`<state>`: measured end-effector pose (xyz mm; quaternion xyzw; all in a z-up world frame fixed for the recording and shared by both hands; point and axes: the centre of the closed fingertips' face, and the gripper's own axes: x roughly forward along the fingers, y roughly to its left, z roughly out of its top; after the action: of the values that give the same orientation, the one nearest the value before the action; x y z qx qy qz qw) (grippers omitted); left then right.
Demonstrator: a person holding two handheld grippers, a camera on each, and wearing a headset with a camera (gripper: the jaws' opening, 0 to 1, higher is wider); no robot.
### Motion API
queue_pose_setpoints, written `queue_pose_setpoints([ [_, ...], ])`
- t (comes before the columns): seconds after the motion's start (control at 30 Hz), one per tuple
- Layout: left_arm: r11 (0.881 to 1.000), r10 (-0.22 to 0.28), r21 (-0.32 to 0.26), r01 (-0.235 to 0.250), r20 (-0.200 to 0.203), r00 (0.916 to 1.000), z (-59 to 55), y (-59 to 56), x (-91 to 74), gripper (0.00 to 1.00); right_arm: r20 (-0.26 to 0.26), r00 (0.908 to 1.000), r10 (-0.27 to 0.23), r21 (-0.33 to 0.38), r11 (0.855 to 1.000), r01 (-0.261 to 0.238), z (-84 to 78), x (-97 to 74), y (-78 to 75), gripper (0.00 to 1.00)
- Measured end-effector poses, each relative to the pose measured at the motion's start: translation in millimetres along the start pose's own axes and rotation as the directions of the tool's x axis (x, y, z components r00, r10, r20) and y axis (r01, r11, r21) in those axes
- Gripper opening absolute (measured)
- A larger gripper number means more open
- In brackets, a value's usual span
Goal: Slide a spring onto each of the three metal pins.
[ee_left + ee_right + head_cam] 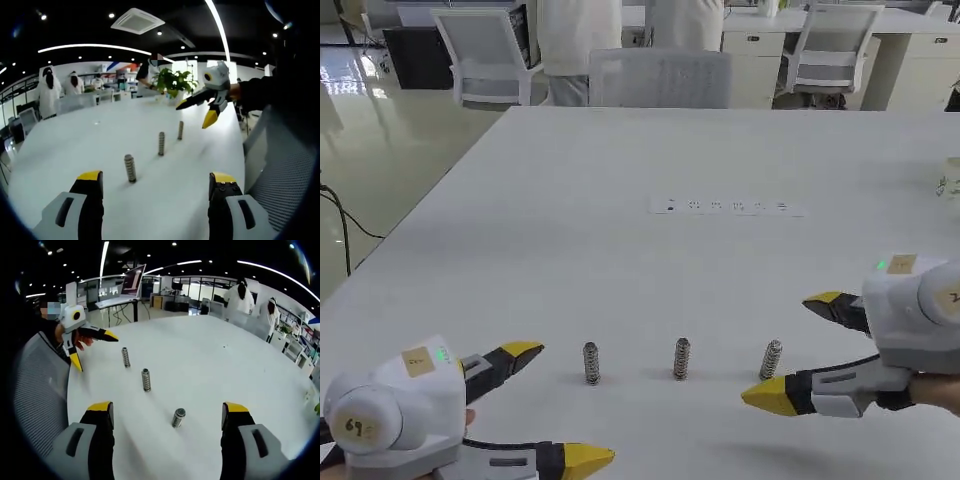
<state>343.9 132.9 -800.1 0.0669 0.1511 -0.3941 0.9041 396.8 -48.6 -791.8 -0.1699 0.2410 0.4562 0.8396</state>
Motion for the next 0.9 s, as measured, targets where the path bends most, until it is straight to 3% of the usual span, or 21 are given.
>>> queue_pose_setpoints([
  [0.33, 1.0, 0.002, -0.009, -0.002, 0.003, 1.0, -0.6, -1.6, -0.3, 0.83, 0.075, 0.9972, 0.005, 0.008, 1.0, -0.005, -8.8, -9.3, 6.6, 0.89],
  [0.57, 1.0, 0.004, -0.01, -0.004, 0.005, 1.0, -0.9, -1.1, -0.4, 0.83, 0.088, 0.9961, 0.001, 0.032, 0.999, -0.004, -22.0, -7.0, 10.1, 0.9],
  [0.67, 1.0, 0.006, -0.013, -0.006, 0.005, 1.0, -2.7, -0.4, -0.4, 0.83, 0.126, 0.992, -0.01, 0.032, 0.999, 0.006, -22.8, -7.3, 9.8, 0.9],
  [0.9, 1.0, 0.008, -0.024, -0.008, 0.002, 1.0, -6.8, -1.9, 0.4, 0.83, 0.142, 0.9896, -0.025, 0.052, 0.999, 0.018, -28.6, -4.3, 10.1, 0.92],
])
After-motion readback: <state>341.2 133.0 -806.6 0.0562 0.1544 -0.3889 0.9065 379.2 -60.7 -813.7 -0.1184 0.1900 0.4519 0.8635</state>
